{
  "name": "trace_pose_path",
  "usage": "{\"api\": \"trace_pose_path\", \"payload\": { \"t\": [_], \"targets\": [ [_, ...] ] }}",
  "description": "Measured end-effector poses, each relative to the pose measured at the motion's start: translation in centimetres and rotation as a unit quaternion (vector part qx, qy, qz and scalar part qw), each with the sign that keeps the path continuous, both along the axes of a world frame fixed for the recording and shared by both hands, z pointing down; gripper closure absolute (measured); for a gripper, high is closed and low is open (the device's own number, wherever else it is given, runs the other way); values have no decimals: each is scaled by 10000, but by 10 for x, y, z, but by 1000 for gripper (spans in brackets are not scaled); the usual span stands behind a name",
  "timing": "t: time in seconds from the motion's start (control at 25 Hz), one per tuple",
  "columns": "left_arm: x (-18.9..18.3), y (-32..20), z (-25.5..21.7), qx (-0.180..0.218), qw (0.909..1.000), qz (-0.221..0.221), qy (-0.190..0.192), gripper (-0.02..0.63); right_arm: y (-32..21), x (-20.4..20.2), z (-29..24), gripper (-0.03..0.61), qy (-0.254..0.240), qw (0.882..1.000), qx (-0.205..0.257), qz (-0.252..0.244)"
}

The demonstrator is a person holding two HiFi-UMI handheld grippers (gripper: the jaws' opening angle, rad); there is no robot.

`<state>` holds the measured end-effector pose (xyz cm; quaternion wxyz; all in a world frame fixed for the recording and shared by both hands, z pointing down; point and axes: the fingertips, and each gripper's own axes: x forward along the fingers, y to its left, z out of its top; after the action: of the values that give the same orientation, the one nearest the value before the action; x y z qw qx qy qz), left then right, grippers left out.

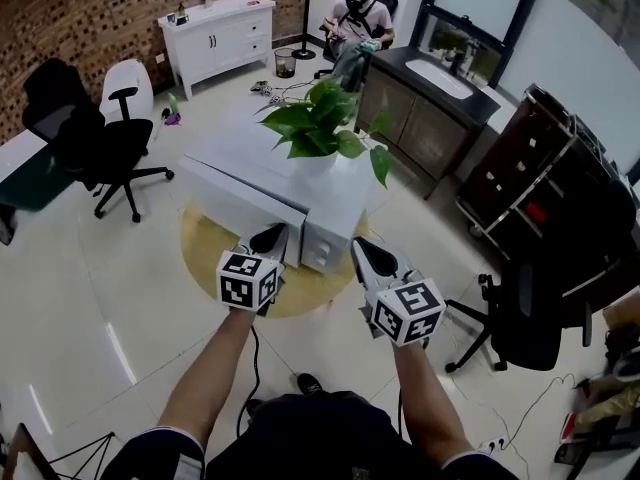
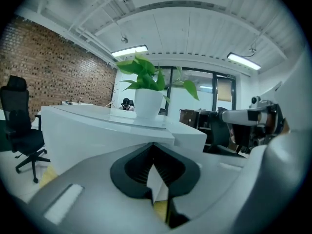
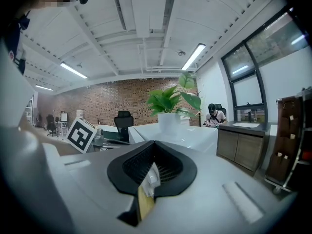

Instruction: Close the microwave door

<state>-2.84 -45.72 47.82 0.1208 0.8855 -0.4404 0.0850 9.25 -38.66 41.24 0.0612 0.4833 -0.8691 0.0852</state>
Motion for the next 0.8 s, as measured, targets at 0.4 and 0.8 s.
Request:
{"api": "trace_pose_path", "payload": {
  "t": [0.4, 0.8],
  "targets": [
    [8, -8, -1, 40, 9999, -93, 33, 601, -8, 12, 2, 577, 21, 10000, -58, 3],
    [15, -19, -1, -24, 9998, -173, -58, 601, -4, 21, -5, 577, -62, 10000, 9, 29]
  ]
}}
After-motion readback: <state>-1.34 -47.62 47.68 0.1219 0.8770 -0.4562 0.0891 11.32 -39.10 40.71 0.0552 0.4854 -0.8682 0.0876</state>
